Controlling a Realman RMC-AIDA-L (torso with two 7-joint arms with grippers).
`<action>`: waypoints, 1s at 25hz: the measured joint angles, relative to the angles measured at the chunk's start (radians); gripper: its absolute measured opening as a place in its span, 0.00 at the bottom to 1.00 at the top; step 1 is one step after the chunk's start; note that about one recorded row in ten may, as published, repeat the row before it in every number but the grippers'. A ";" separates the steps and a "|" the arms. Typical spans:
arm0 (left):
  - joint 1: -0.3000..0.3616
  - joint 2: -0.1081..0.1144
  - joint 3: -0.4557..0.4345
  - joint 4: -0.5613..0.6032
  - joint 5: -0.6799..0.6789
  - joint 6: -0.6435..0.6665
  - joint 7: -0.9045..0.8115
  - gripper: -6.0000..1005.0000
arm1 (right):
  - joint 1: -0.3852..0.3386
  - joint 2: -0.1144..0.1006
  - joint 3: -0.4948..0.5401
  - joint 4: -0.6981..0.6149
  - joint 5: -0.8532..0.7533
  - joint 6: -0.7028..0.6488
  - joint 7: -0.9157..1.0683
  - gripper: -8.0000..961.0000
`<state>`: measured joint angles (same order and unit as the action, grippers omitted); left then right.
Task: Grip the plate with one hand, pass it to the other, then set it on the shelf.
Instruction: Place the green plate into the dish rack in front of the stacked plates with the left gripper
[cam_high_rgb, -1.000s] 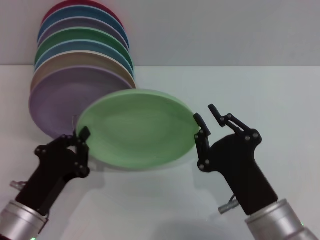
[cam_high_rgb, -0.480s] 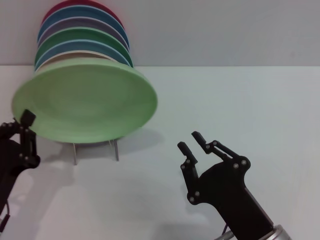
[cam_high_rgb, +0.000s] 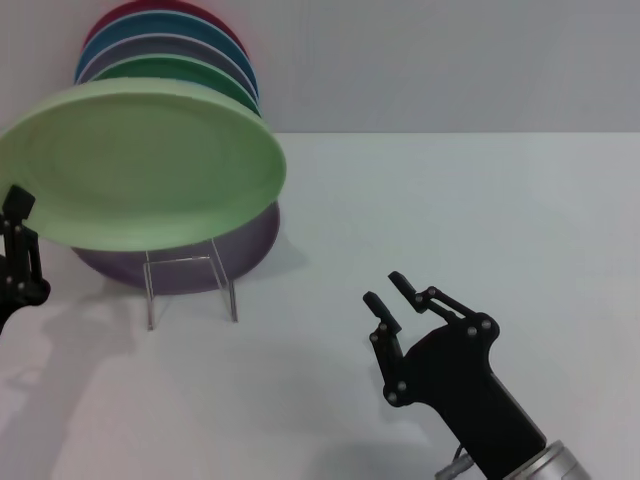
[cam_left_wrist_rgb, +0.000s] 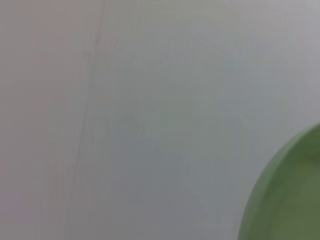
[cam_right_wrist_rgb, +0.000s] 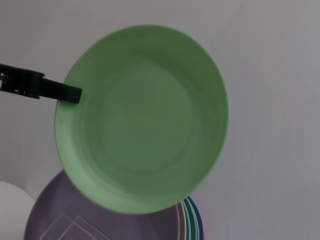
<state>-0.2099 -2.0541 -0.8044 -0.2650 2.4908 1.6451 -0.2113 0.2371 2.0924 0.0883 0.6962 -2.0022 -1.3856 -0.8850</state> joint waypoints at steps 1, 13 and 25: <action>-0.021 -0.002 -0.005 0.036 0.000 0.002 0.000 0.05 | 0.000 0.000 0.005 -0.004 0.000 0.003 0.000 0.24; -0.088 -0.006 -0.031 0.164 -0.005 -0.007 0.004 0.05 | -0.007 0.000 0.027 -0.009 0.002 0.005 -0.003 0.24; -0.083 -0.014 -0.006 0.183 0.002 -0.101 0.107 0.05 | -0.009 0.000 0.041 -0.009 0.002 -0.003 -0.011 0.24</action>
<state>-0.2933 -2.0678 -0.8100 -0.0820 2.4924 1.5442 -0.1042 0.2285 2.0923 0.1296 0.6872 -2.0002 -1.3884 -0.8959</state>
